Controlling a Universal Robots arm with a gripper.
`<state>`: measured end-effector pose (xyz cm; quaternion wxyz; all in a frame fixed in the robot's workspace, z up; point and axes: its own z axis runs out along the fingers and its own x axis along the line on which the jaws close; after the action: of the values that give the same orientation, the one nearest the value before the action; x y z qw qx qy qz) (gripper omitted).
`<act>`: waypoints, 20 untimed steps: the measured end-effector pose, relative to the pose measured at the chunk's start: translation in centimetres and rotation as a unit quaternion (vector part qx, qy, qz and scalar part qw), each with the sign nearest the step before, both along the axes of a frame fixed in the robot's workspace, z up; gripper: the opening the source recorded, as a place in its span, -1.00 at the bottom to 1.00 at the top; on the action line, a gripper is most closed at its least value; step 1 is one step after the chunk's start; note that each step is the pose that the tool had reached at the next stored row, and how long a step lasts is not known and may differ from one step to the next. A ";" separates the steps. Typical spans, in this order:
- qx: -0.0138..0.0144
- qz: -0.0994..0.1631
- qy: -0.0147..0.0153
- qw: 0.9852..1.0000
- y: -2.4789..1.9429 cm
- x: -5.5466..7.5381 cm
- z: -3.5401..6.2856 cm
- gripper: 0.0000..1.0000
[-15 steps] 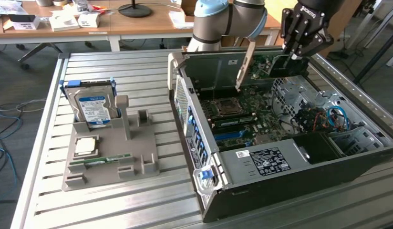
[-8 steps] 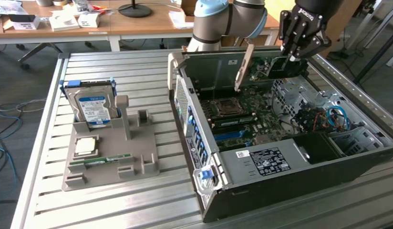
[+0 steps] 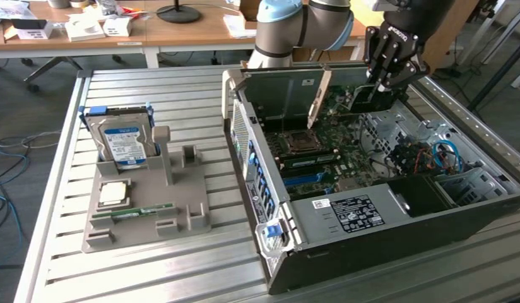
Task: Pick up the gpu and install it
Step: 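Insert the gpu into the slot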
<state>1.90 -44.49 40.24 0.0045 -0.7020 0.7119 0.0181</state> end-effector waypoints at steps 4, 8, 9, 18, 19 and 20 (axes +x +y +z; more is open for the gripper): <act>0.000 0.000 0.000 1.000 0.00 0.0 -0.01 -0.47; 0.000 0.000 0.000 1.000 0.00 0.0 -0.13 -0.47; 0.000 0.000 0.000 1.000 0.00 0.0 -0.21 -0.47; 0.000 0.000 0.000 1.000 0.00 0.0 -1.07 -0.47; 0.000 0.000 0.000 1.000 0.00 0.0 -1.14 -0.47; 0.000 0.000 0.000 1.000 0.00 0.0 -1.19 -0.47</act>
<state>1.90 -44.49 39.05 0.0045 -0.7020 0.7119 0.0181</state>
